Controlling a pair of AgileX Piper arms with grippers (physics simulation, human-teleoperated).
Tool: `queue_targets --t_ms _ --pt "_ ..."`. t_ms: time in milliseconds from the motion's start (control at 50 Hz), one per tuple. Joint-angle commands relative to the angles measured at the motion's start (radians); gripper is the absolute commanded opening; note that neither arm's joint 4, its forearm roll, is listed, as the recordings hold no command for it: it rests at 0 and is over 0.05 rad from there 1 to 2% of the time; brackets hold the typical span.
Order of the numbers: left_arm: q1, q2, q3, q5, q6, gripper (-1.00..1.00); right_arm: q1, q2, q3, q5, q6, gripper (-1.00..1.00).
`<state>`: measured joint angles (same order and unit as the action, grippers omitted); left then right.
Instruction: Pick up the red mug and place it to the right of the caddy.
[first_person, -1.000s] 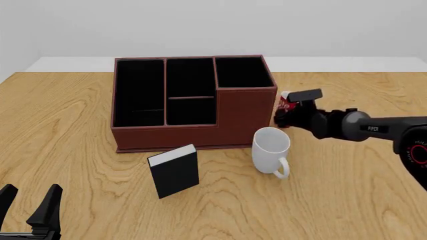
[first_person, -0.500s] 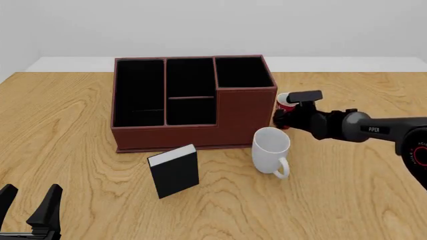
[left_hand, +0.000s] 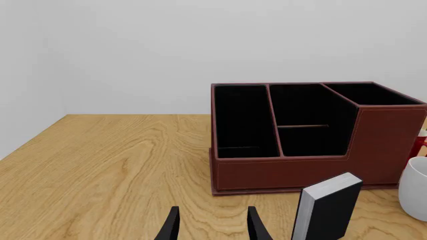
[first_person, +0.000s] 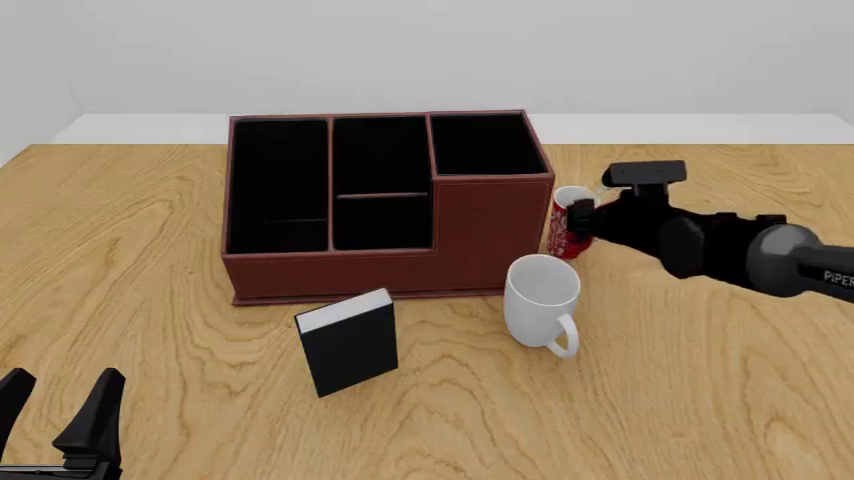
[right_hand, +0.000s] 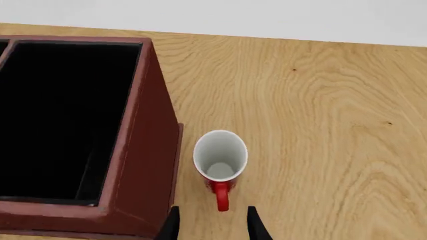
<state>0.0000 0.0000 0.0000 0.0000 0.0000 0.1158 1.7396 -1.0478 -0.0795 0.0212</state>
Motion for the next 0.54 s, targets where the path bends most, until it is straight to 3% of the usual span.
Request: queue_targets --t_ms 20,240,440,480,540 --pt "0.000 0.000 0.000 0.000 0.000 1.00 0.013 -0.244 0.103 0.064 0.021 1.00" --pt "0.000 0.000 0.000 0.000 0.000 1.00 0.029 -0.612 0.222 0.188 0.020 1.00" --pt "0.000 0.000 0.000 0.000 0.000 1.00 0.035 -1.083 0.287 0.444 0.034 1.00" --pt "0.000 0.000 0.000 0.000 0.000 1.00 0.037 -1.138 0.291 0.472 0.019 1.00" --pt "0.000 0.000 0.000 0.000 0.000 1.00 0.037 -1.241 0.292 0.546 0.042 1.00"
